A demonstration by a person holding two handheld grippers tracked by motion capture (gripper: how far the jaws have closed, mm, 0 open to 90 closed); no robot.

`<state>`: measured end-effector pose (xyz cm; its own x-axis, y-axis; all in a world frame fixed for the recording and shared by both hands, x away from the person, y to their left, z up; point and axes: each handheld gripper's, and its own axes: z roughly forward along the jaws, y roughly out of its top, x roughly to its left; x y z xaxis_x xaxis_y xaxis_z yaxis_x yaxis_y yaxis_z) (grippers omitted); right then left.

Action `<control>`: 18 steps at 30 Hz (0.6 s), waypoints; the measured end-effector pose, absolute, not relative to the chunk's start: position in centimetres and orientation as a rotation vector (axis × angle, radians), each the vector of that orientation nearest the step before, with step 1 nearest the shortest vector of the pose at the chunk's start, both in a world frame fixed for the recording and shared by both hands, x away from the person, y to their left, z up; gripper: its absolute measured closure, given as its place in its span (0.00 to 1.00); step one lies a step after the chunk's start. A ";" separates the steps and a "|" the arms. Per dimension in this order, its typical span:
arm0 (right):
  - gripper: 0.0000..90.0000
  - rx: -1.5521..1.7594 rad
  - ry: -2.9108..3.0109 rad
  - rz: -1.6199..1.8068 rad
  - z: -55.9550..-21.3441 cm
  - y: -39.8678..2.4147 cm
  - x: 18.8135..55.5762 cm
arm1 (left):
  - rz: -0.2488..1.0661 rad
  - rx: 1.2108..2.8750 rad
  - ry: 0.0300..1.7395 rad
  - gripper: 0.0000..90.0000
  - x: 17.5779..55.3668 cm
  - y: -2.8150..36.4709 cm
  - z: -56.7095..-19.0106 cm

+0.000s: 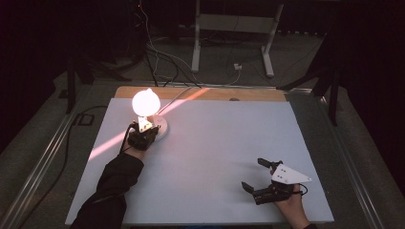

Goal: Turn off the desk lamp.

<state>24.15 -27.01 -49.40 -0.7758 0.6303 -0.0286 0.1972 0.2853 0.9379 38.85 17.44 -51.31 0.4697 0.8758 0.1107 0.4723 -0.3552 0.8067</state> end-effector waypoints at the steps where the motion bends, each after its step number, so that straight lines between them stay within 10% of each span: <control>1: 0.00 0.745 2.166 1.494 -49.4 -27.0 24.1 | 0.709 1.995 1.123 1.00 38.9 17.4 -51.3; 18: 0.00 0.742 2.162 1.496 -49.4 -27.0 24.2 | 0.691 1.927 1.101 1.00 38.6 18.0 -49.4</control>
<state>24.16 -27.05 -49.37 -0.7759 0.6302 -0.0296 0.1944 0.2836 0.9390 38.57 18.03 -49.42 0.4731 0.8782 0.0699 0.4445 -0.3064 0.8417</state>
